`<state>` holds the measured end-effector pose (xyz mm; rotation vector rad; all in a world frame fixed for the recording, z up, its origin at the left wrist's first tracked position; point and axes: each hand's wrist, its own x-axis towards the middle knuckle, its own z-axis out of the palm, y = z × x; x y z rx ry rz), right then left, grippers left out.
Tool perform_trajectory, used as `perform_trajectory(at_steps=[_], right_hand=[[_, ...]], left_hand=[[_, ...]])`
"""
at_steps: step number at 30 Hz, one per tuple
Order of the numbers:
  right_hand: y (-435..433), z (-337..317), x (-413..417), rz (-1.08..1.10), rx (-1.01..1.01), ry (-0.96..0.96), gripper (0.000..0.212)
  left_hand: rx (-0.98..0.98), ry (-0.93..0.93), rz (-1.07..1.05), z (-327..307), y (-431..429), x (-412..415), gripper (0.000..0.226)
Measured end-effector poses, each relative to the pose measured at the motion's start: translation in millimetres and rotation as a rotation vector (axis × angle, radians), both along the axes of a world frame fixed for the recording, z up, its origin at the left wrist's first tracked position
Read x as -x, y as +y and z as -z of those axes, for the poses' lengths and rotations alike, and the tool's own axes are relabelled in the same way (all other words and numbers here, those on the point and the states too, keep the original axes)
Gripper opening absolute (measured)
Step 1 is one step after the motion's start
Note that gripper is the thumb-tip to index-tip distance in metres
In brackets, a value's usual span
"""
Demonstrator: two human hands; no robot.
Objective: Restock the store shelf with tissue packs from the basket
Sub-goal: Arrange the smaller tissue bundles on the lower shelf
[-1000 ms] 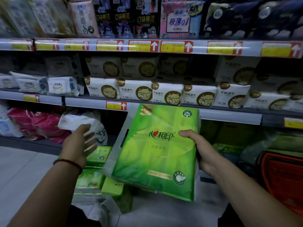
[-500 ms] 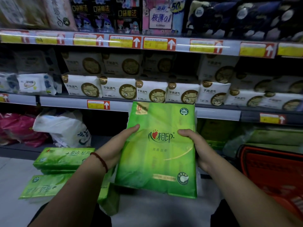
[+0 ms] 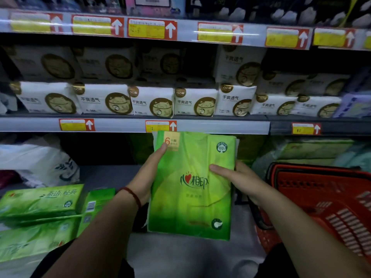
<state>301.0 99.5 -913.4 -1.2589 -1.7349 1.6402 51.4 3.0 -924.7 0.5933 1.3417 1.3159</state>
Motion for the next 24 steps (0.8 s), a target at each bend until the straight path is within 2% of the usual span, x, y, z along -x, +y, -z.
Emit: perform_trajectory(at_steps=[2, 4, 8, 11, 15, 20, 22, 24], right_hand=[[4.1, 5.2, -8.1, -0.022, -0.027, -0.062, 0.047], [7.3, 17.5, -12.9, -0.008, -0.029, -0.110, 0.044], [17.3, 51.8, -15.9, 0.104, -0.025, -0.200, 0.042], [27.5, 56.7, -15.7, 0.140, 0.052, -0.153, 0.043], [34.6, 43.1, -11.2, 0.101, 0.150, -0.100, 0.042], [55.1, 24.0, -2.6, 0.108, 0.177, -0.094, 0.022], [71.3, 17.6, 3.7, 0.134, 0.163, -0.143, 0.025], [86.4, 15.6, 9.8, 0.177, 0.163, -0.208, 0.038]], left_hand=[[0.011, 0.009, -0.007, 8.8, 9.3, -2.0, 0.079], [0.008, 0.004, -0.002, 13.4, 16.6, -8.3, 0.070], [0.077, -0.012, -0.032, 25.4, 33.4, -20.8, 0.034], [0.133, -0.036, -0.039, 34.4, 46.6, -26.6, 0.026], [0.107, -0.095, -0.067, 47.5, 62.2, -26.2, 0.029], [0.003, -0.125, -0.105, 56.0, 84.5, -17.9, 0.032], [-0.024, -0.145, -0.097, 59.0, 94.1, -14.9, 0.033], [-0.039, -0.166, -0.093, 65.9, 102.3, -14.9, 0.033]])
